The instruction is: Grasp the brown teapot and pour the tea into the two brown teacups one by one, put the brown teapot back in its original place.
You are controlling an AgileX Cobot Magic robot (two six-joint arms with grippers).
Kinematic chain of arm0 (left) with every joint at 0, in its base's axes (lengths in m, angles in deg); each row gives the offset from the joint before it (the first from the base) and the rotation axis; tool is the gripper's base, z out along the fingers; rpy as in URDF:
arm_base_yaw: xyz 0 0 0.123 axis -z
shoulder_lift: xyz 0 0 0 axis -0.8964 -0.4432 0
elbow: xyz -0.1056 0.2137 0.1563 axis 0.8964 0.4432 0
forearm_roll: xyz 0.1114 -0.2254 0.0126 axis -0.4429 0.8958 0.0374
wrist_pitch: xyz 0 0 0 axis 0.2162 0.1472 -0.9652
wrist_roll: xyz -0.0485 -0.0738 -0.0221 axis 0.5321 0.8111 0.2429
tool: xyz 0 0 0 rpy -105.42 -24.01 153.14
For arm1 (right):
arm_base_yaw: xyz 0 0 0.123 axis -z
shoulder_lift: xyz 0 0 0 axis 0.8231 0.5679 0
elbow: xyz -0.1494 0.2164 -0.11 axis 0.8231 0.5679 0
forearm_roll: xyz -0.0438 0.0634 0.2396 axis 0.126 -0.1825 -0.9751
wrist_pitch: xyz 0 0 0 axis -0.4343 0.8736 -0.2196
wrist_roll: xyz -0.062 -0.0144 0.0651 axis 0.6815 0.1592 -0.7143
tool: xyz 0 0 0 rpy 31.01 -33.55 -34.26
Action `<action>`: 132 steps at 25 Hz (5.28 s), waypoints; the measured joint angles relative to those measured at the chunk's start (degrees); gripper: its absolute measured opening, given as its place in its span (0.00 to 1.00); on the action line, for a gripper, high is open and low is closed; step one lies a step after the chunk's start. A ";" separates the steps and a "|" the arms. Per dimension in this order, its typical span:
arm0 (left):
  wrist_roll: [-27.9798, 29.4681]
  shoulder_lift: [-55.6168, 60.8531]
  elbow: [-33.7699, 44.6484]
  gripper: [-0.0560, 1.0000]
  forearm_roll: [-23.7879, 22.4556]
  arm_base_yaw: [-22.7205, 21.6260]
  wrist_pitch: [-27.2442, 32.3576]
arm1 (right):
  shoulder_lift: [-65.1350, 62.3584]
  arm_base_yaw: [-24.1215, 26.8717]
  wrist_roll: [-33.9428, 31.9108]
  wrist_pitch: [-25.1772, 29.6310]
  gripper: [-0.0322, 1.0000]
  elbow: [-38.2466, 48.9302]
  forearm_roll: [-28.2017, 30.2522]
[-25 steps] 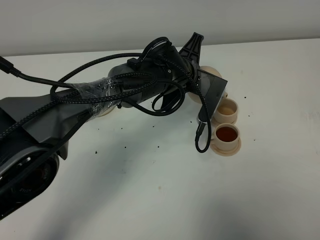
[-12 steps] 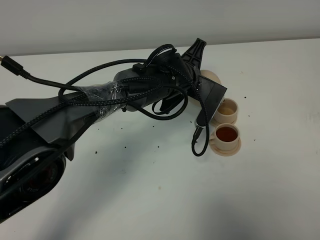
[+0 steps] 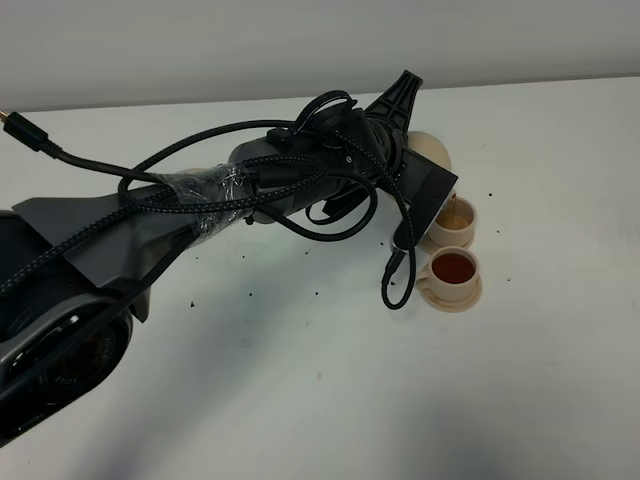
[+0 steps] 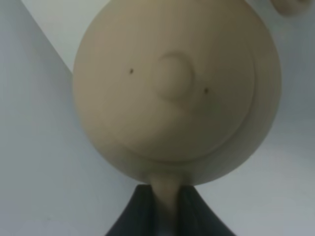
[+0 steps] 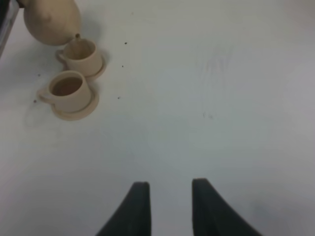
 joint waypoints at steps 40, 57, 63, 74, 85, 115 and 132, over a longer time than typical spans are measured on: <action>-6.03 0.00 0.06 0.20 -4.24 0.23 -3.01 | 0.00 0.00 0.00 0.00 0.26 0.00 0.00; -9.76 0.00 0.06 0.20 -4.31 0.23 -5.42 | 0.00 0.00 0.00 0.00 0.26 0.00 0.00; -10.65 0.00 0.06 0.20 -4.31 0.23 -5.50 | 0.00 0.00 0.00 0.00 0.26 0.00 0.00; -11.83 0.00 0.06 0.20 -4.31 0.23 -5.49 | 0.00 0.00 0.00 0.00 0.26 0.00 0.00; -12.01 0.00 0.06 0.20 -5.09 0.23 -5.49 | 0.00 0.00 0.00 0.00 0.26 0.00 0.00; -12.01 0.00 0.06 0.20 -8.92 -0.03 -6.84 | 0.00 0.00 0.00 0.00 0.26 0.00 0.00; -12.17 0.00 0.06 0.20 -9.68 -0.03 -6.89 | 0.00 0.00 0.00 0.00 0.26 0.00 0.00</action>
